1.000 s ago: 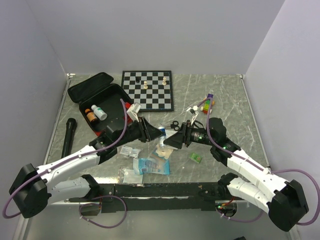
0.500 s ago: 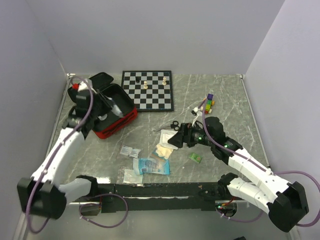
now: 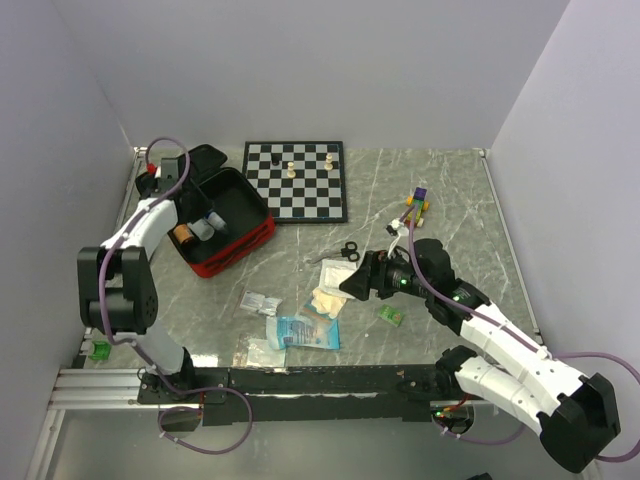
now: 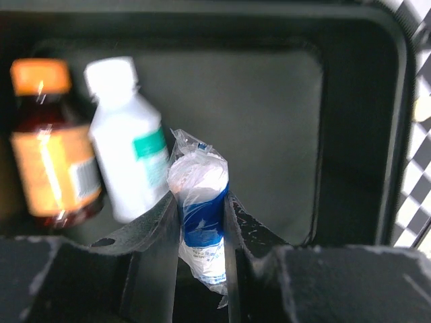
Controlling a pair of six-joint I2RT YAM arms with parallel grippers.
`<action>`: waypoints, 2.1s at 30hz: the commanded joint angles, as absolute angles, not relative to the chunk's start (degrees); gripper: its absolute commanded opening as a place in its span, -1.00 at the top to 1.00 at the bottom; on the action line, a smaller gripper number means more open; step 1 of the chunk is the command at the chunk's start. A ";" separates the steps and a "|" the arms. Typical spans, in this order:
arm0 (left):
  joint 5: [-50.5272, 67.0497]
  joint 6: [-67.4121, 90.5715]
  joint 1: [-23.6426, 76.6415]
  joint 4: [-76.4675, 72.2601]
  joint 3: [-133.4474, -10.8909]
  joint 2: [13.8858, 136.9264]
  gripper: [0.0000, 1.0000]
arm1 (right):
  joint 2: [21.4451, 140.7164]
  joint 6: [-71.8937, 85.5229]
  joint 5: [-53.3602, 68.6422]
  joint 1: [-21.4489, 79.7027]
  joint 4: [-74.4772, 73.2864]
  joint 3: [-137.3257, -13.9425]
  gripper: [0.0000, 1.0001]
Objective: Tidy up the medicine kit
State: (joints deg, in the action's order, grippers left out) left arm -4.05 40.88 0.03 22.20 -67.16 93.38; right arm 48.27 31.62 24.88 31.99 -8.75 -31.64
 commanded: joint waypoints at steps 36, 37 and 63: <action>-6.42 42.89 11.85 21.72 -64.45 74.56 -0.72 | 51.41 27.07 13.63 31.64 -16.69 -36.65 -0.80; -5.81 43.50 14.13 20.58 -61.73 72.18 -0.81 | 52.46 26.81 12.40 31.64 -17.57 -37.26 -0.79; -10.98 51.68 27.51 23.99 -35.86 39.12 -0.93 | 88.76 27.42 8.26 32.17 -21.27 -54.14 -0.12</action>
State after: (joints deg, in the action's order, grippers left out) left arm -7.64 50.43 27.38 21.58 -35.73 40.82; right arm 85.84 28.42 10.41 31.97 -19.31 -50.59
